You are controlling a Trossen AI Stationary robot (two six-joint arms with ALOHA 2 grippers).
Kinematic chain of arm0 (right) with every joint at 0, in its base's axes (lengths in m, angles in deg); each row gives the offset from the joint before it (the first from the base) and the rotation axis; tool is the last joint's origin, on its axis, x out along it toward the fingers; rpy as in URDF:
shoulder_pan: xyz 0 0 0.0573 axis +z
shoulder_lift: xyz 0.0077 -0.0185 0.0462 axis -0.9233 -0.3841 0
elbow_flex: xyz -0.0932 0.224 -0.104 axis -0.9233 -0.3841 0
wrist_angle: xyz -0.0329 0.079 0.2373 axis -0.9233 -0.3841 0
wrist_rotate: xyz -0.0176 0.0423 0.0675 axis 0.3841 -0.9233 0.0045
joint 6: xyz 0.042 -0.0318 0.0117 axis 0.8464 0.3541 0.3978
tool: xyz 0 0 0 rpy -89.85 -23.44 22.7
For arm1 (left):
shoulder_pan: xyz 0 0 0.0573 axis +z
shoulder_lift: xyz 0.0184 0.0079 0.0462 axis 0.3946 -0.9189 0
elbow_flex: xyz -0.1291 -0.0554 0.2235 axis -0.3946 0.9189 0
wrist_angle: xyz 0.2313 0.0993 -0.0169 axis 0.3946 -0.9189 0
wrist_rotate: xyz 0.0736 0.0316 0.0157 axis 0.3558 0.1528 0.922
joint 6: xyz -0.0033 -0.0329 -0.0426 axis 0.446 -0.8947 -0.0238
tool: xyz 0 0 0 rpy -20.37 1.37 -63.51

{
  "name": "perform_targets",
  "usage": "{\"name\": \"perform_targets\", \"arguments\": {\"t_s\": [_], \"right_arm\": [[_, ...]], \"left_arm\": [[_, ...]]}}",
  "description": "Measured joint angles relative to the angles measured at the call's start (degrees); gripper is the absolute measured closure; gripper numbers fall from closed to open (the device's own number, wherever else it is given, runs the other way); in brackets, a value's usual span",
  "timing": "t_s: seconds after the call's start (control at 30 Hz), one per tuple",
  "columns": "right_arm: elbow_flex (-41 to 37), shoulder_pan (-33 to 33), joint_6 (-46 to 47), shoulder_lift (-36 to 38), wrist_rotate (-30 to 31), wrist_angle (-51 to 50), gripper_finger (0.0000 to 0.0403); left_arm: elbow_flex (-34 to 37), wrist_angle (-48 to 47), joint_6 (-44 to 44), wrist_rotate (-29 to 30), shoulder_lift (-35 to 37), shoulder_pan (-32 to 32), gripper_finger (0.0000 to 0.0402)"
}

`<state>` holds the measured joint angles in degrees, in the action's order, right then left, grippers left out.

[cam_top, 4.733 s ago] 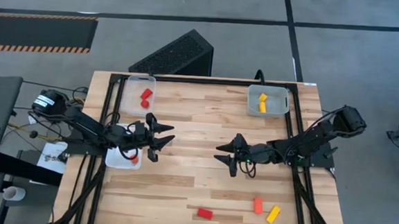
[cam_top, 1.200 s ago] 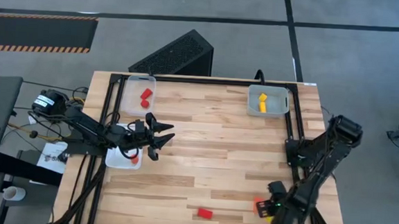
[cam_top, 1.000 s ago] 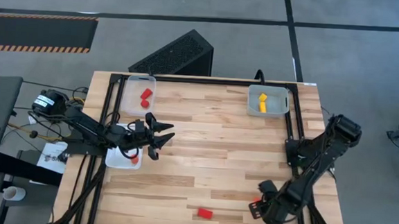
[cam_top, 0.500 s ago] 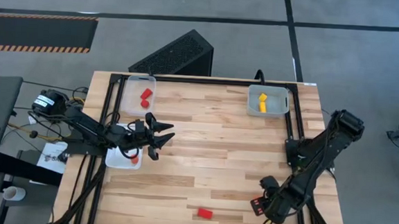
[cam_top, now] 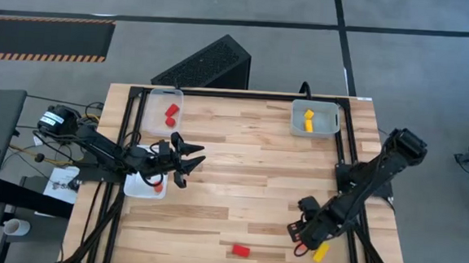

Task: Sort & place blocks by color
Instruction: Put the orange block into the white bin

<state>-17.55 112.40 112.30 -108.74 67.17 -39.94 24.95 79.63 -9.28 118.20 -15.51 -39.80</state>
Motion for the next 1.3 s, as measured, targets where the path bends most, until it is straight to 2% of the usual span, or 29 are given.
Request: {"name": "perform_targets", "arguments": {"t_s": [0.1,0.2,0.3,0.47,0.63,1.03,1.3], "right_arm": [[0.0,-0.2,0.2,0.0,0.3,0.0,0.0182],[0.0,0.9,0.0,0.0,3.4,0.6,0.0182],[-0.7,3.1,4.4,0.0,6.0,0.4,0.0182],[-4.6,6.3,12.1,0.0,6.9,5.0,0.0182],[-7.5,7.6,15.1,0.0,7.9,7.5,0.0182],[-8.0,7.9,14.9,0.0,10.0,9.7,0.0183],[-8.0,7.8,15.1,0.0,10.0,10.4,0.0208]], "left_arm": [[0.0,0.0,0.0,0.0,0.0,0.0,0.0244],[0.0,0.0,0.0,0.0,0.0,0.0,0.0244],[0.0,0.0,0.0,0.0,0.0,0.0,0.0244],[0.0,0.0,0.0,0.0,0.0,0.0,0.0244],[0.0,0.0,0.1,0.0,0.0,0.0,0.0244],[0.0,0.0,0.2,0.1,0.0,0.0,0.0244],[0.0,0.0,0.1,0.1,0.0,0.1,0.0244]]}}
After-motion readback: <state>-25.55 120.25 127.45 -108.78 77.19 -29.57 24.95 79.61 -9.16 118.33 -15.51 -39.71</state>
